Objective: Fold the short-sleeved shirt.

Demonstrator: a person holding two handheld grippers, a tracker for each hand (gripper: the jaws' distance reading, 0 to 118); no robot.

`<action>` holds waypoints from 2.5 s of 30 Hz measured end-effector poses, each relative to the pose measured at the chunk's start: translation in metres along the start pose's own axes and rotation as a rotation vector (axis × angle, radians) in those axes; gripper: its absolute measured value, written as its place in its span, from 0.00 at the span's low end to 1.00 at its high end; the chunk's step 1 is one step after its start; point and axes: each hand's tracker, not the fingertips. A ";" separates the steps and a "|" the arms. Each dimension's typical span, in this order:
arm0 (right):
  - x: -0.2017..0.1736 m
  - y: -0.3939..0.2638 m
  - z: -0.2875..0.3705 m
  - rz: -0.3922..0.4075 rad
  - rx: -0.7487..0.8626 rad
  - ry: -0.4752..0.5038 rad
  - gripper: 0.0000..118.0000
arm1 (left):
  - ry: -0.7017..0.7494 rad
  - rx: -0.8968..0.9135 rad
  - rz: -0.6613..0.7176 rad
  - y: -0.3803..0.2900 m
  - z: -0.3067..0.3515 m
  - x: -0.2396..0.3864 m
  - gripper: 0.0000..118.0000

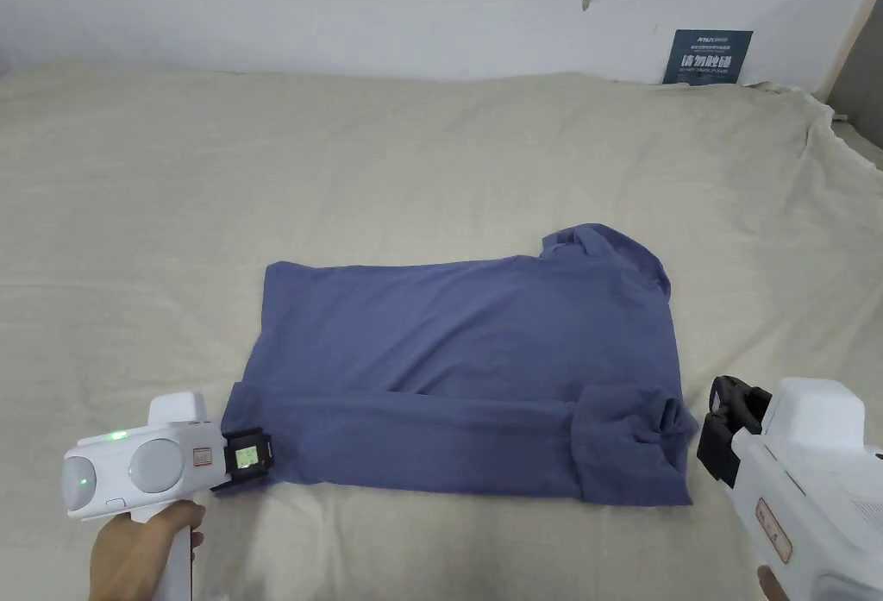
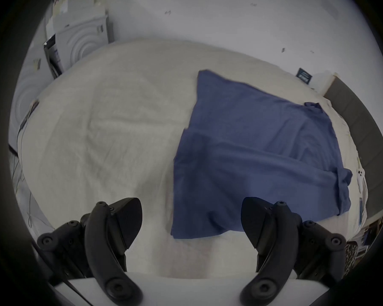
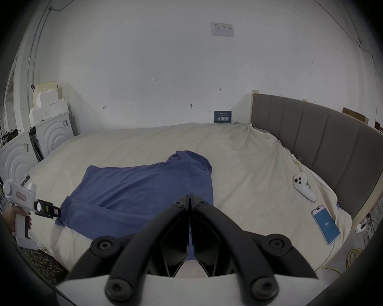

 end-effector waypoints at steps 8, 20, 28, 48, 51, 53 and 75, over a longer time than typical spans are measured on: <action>0.001 -0.005 -0.012 -0.001 -0.051 -0.001 0.00 | 0.026 -0.029 -0.104 -0.015 -0.009 0.010 0.30; 0.026 -0.042 -0.087 -0.109 -0.390 -0.019 0.17 | -0.086 0.056 -0.175 0.001 0.024 0.014 0.05; 0.016 -0.074 -0.129 -0.083 -0.520 -0.029 0.60 | -0.117 0.076 -0.172 0.009 0.035 0.014 0.05; -0.012 -0.033 -0.024 -0.140 -0.428 0.091 0.06 | -0.128 0.076 -0.161 -0.016 0.055 -0.009 0.05; -0.018 -0.037 -0.006 -0.144 -0.443 0.096 0.06 | -0.130 0.064 -0.166 -0.031 0.064 -0.017 0.05; -0.020 -0.044 0.000 -0.153 -0.457 0.099 0.06 | -0.124 0.056 -0.173 -0.044 0.066 -0.020 0.05; -0.058 0.019 -0.012 -0.121 -0.361 0.010 0.72 | -0.144 0.097 0.010 -0.049 0.079 -0.017 0.85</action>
